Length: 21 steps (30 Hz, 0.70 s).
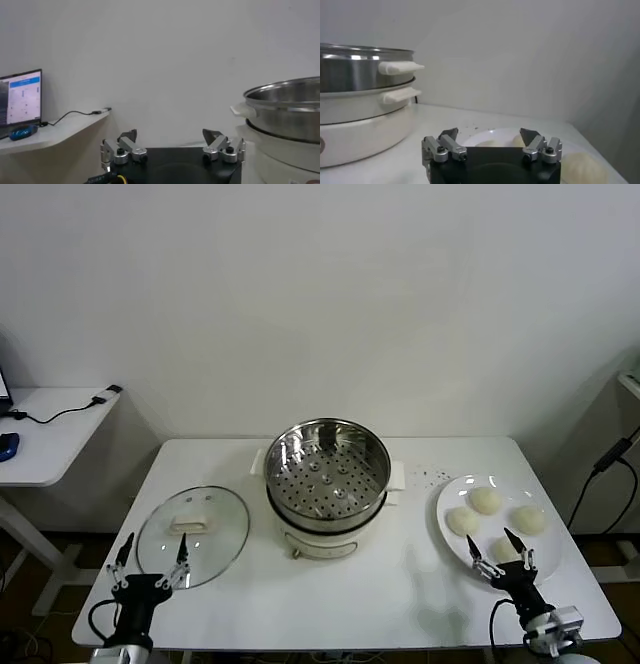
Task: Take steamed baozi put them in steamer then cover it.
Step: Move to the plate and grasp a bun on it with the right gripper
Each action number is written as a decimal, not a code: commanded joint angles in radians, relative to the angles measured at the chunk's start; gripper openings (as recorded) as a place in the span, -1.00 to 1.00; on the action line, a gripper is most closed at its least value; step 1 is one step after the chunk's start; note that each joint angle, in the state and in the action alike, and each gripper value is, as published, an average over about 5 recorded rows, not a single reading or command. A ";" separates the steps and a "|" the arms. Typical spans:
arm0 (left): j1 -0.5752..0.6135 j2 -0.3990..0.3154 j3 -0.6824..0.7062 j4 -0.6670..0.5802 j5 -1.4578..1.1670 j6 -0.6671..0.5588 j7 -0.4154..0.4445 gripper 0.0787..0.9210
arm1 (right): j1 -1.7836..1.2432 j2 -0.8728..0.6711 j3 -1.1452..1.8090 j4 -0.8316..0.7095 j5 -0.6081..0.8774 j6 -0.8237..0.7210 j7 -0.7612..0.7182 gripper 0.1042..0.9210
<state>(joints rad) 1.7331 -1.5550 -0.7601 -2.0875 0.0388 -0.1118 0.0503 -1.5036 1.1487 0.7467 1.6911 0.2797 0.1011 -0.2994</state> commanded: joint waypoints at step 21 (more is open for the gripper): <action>0.023 0.024 0.017 -0.017 0.005 0.004 -0.023 0.77 | 1.035 -0.799 -0.803 -0.484 -0.493 -0.092 -0.825 0.76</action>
<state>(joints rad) 1.7549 -1.5323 -0.7433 -2.1036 0.0437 -0.1071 0.0281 -0.9815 0.5613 0.4016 1.4252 -0.0272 -0.0424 -0.8649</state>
